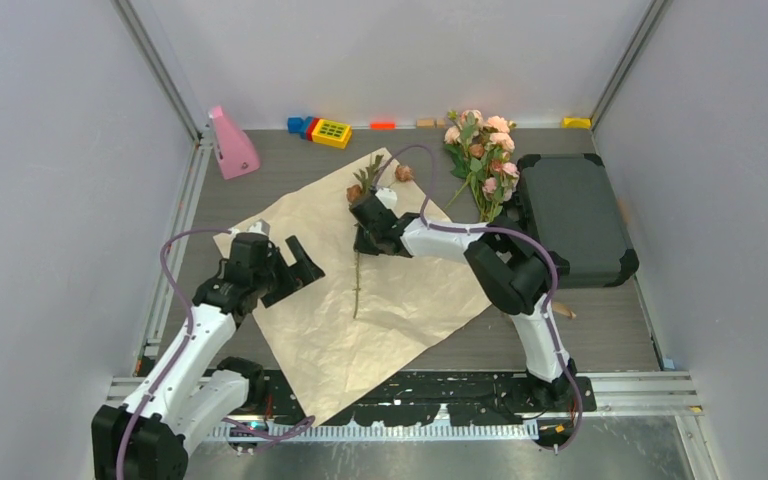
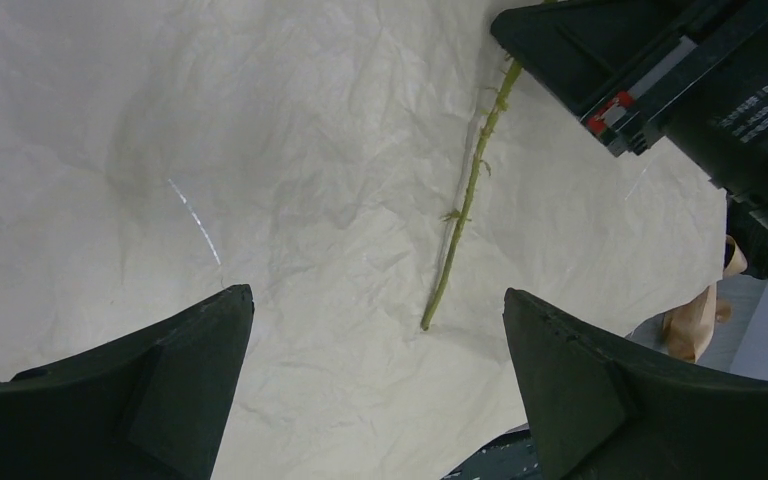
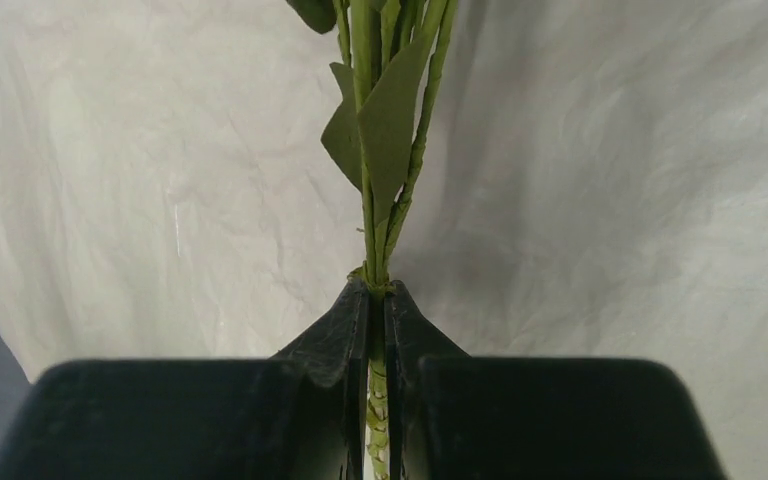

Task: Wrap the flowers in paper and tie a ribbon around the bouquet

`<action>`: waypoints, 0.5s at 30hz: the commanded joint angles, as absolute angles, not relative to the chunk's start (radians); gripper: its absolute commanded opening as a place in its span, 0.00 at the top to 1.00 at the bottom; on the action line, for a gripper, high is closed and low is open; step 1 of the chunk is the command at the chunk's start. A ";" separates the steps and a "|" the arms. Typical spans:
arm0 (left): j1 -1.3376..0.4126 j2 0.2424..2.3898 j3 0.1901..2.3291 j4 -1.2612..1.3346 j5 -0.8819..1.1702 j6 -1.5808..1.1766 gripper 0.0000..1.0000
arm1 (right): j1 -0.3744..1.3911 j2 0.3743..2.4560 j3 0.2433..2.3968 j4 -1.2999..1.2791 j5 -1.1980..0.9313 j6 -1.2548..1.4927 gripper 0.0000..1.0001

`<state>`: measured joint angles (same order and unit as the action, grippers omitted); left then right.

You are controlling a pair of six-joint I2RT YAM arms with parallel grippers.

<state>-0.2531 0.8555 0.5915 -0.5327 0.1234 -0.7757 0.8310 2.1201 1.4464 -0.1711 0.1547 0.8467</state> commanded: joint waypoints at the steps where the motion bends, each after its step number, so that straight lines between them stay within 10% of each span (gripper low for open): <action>1: -0.253 0.869 0.591 -0.535 0.107 -0.748 0.00 | 0.821 2.114 1.505 -0.162 0.276 0.891 0.86; 11: -0.253 0.913 0.616 -0.547 0.097 -0.714 0.00 | 0.710 1.868 1.473 -0.301 0.326 0.736 0.09; 15: -0.253 0.934 0.627 -0.543 0.098 -0.702 0.00 | 0.568 1.792 1.383 -0.304 0.399 0.746 0.05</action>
